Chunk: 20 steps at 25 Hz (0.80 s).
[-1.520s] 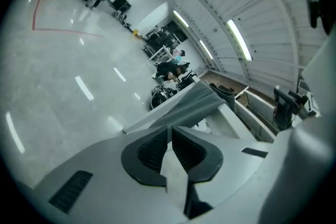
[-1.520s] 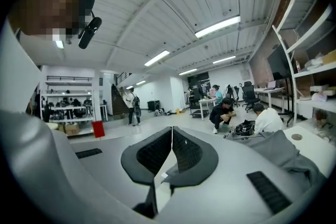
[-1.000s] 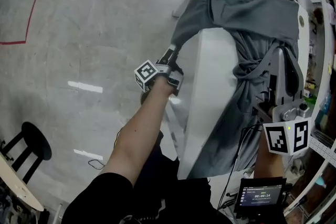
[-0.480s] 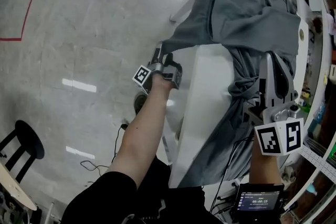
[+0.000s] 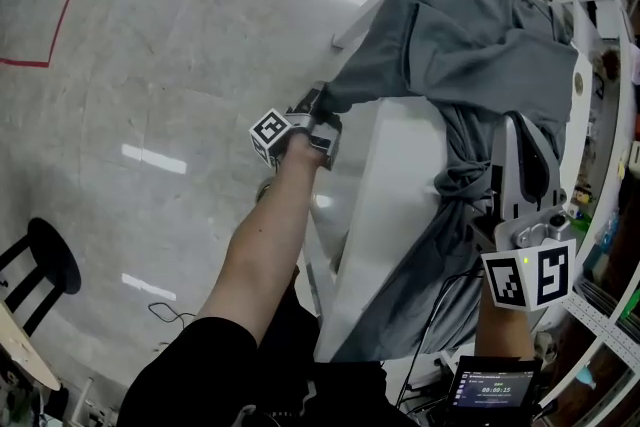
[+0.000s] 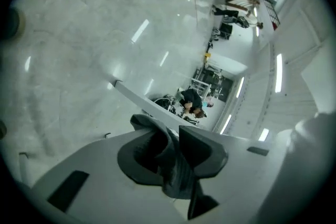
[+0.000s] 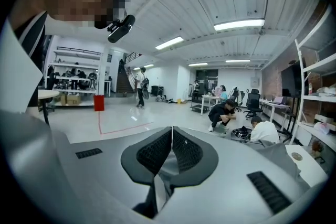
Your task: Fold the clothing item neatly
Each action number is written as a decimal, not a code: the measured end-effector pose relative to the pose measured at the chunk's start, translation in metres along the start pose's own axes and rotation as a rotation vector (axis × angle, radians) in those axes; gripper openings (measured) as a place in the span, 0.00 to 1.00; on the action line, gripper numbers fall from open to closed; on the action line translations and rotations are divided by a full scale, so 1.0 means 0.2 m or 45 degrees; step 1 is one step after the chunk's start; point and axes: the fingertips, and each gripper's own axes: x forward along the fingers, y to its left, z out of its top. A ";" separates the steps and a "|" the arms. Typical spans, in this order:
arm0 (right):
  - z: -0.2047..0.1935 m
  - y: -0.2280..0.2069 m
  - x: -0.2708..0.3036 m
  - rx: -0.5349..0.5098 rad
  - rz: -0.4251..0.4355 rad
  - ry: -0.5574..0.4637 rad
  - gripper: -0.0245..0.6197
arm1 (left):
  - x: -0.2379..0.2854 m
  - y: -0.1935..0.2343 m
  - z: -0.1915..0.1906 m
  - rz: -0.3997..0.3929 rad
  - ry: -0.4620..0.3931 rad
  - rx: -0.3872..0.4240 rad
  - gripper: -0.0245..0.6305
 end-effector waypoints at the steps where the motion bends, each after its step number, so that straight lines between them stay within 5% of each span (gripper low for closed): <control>1: 0.00 0.00 0.00 0.000 0.005 -0.002 0.05 | 0.02 -0.04 0.00 -0.019 0.027 0.045 0.18; 4: 0.01 0.00 0.00 -0.008 0.010 -0.008 0.05 | 0.07 -0.11 0.00 -0.048 0.101 0.091 0.05; 20: 0.10 0.08 0.02 -0.016 0.047 -0.038 0.05 | 0.00 -0.55 0.08 -0.119 0.165 0.694 0.04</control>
